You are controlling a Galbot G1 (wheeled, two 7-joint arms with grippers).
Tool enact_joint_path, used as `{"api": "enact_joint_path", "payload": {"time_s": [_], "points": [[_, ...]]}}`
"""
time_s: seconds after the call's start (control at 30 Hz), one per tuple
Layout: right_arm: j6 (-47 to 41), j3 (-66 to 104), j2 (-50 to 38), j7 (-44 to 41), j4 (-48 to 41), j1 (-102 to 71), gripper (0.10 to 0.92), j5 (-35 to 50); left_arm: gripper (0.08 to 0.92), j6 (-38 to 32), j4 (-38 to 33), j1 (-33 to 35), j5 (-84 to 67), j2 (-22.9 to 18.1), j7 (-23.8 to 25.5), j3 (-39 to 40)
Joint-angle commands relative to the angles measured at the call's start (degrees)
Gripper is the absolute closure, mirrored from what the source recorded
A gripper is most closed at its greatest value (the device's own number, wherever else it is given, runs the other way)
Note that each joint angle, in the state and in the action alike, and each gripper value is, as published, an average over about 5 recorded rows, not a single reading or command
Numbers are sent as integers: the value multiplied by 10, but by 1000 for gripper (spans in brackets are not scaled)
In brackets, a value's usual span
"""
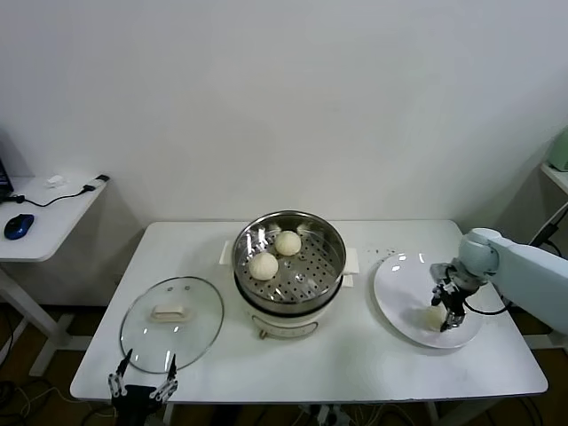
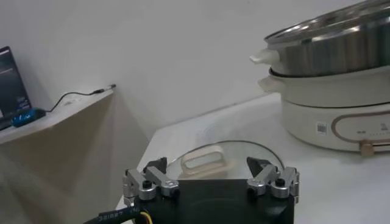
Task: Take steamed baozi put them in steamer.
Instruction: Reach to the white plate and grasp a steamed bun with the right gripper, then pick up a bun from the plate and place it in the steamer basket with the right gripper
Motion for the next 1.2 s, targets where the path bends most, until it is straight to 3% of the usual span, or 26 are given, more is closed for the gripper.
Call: {"api": "enact_joint_path", "payload": {"time_s": [0.03, 0.27, 0.4, 0.53, 0.73, 1.2], "points": [[3, 2, -1, -2, 0, 0, 443, -4, 177, -2, 0, 2, 0, 1, 0, -1], [67, -26, 6, -28, 10, 77, 458, 5, 177, -5, 1, 7, -1, 1, -1, -1], [175, -92, 43, -70, 18, 193, 464, -10, 177, -6, 0, 9, -1, 1, -1, -1], [318, -117, 105, -105, 22, 294, 465, -87, 177, -5, 0, 10, 2, 1, -1, 2], [448, -120, 201, -88, 21, 377, 472, -130, 177, -5, -1, 11, 3, 1, -1, 2], [491, -82, 389, -52, 35, 330, 465, -128, 177, 14, -7, -10, 7, -4, 1, 5]]}}
